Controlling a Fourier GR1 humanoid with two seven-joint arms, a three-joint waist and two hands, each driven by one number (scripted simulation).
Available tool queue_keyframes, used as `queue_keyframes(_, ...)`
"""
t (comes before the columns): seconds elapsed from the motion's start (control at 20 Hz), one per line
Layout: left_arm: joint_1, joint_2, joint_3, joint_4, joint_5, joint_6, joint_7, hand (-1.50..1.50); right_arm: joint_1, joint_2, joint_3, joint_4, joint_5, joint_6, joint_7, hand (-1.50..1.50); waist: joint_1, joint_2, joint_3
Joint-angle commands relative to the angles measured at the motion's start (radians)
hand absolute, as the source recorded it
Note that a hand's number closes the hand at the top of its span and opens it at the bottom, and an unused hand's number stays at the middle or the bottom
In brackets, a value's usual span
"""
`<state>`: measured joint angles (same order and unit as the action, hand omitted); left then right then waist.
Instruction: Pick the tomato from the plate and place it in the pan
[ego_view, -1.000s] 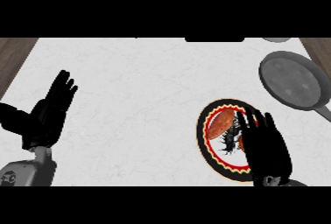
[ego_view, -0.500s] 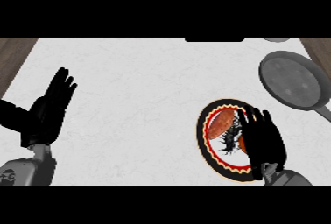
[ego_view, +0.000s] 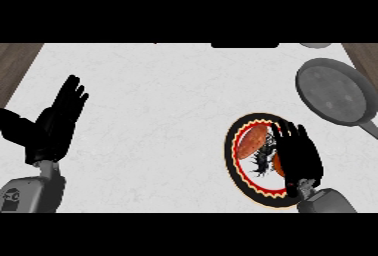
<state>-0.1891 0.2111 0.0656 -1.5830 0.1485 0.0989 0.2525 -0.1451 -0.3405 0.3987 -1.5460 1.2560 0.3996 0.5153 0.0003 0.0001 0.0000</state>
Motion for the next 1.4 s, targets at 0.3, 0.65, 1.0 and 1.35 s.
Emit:
queue_keyframes(0.3,0.061,-0.033,0.001,-0.017,-0.014,-0.033,-0.037,0.0,-0.026,0.047,-0.006,0.177,0.057,-0.108,-0.153,1.5,0.003,0.0,0.0)
queue_keyframes(0.65,0.031,-0.042,0.011,-0.004,-0.029,-0.035,-0.008,0.0,-0.125,0.056,-0.099,0.214,0.055,-0.09,-0.242,1.5,0.001,0.0,0.0)
queue_keyframes(1.0,0.03,-0.024,0.047,0.009,-0.024,-0.058,-0.04,0.0,-0.008,0.091,-0.081,0.144,0.003,-0.142,-0.341,1.5,-0.002,0.0,0.0)
queue_keyframes(1.35,0.026,-0.066,0.017,-0.007,-0.054,-0.018,-0.038,0.0,0.03,0.021,-0.178,-0.043,-0.194,-0.055,-0.535,1.5,-0.011,-0.003,0.0)
